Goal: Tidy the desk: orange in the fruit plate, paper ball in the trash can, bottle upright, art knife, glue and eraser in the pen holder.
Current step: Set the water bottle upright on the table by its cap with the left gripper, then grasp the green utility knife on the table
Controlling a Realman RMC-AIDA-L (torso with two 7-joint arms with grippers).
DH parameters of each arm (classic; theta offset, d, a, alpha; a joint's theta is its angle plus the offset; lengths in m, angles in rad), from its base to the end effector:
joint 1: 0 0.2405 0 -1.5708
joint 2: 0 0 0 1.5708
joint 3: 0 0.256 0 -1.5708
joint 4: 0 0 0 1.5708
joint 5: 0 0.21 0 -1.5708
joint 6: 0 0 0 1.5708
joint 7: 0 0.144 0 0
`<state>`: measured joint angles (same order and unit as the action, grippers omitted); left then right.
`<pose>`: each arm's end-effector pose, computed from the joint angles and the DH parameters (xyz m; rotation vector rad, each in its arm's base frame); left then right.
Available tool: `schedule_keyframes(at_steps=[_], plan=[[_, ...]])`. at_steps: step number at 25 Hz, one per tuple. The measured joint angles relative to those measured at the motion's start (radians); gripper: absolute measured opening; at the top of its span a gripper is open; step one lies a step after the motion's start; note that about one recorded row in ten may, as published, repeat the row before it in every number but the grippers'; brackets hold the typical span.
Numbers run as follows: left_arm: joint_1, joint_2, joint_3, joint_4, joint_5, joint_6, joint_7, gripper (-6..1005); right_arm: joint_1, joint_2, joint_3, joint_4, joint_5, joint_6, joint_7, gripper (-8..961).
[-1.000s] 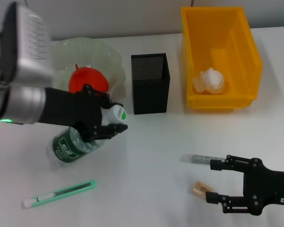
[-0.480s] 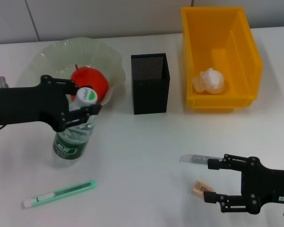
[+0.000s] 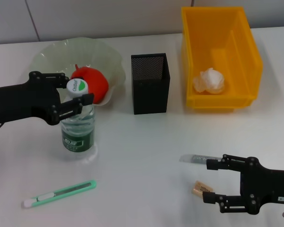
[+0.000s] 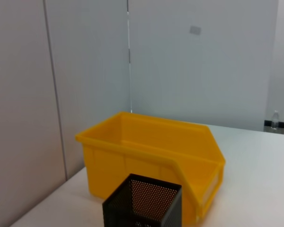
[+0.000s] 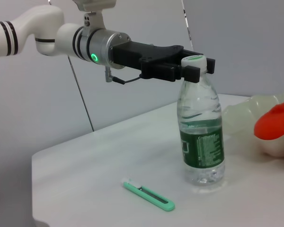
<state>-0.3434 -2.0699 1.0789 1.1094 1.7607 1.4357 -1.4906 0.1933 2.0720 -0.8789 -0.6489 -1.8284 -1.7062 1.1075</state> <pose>-0.2218 0.3307 0.0293 -2.6925 -0.2907 -0.5820 0.3161 0.2192 -0.0110 -2.7533 0.5623 0.8032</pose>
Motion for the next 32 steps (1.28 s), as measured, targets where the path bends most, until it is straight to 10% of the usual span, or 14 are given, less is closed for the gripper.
schedule_keyframes(at_steps=[24,32], plan=[[0.025,0.001,-0.008,-0.118,-0.135,-0.022,0.157,466,0.002,-0.001,0.000,0.000,-0.002,-0.004,0.000,798],[0.027,0.003,-0.015,-0.092,-0.138,0.006,0.157,710,0.001,-0.001,0.005,0.000,-0.012,-0.004,0.000,798]])
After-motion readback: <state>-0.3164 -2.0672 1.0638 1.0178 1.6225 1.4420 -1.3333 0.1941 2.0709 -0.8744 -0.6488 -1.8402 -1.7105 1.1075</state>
